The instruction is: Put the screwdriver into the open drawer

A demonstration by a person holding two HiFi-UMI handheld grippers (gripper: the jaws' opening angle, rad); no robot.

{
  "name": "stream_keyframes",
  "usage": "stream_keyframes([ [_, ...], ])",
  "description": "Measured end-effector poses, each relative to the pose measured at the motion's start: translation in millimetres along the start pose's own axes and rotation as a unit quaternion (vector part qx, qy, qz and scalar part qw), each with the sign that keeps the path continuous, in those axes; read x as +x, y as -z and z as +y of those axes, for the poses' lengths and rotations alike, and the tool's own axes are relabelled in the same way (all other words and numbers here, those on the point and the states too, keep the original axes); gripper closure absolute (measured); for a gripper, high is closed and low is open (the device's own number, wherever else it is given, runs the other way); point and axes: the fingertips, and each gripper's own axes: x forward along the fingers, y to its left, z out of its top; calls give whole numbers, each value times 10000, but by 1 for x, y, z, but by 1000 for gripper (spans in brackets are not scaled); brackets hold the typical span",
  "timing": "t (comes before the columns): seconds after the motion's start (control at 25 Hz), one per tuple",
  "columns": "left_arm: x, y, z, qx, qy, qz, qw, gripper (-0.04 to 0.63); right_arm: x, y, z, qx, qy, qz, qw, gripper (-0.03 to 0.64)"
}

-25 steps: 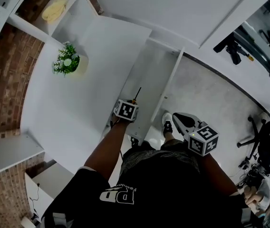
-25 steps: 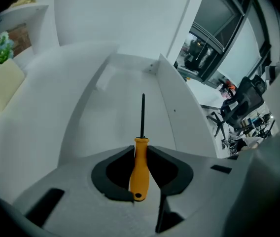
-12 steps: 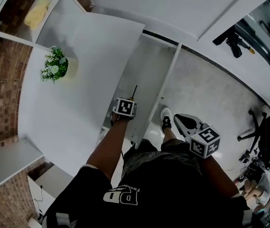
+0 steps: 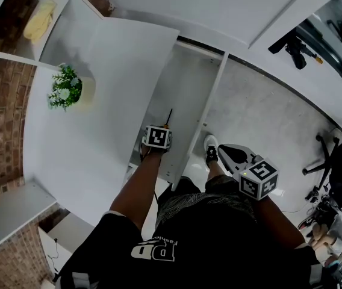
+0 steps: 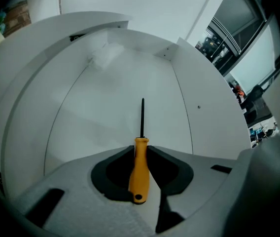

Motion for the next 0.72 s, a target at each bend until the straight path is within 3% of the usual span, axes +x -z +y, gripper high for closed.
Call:
stream_keyframes([
  [0.4,-2,-1,-4,241,31,-4,9997,499,-6,5,2,27,119,-66,9999,611],
  [0.72,-20,-10,-6,617,-57,-333,9975,499,-10,6,20,-50,166,-196,9997,611],
])
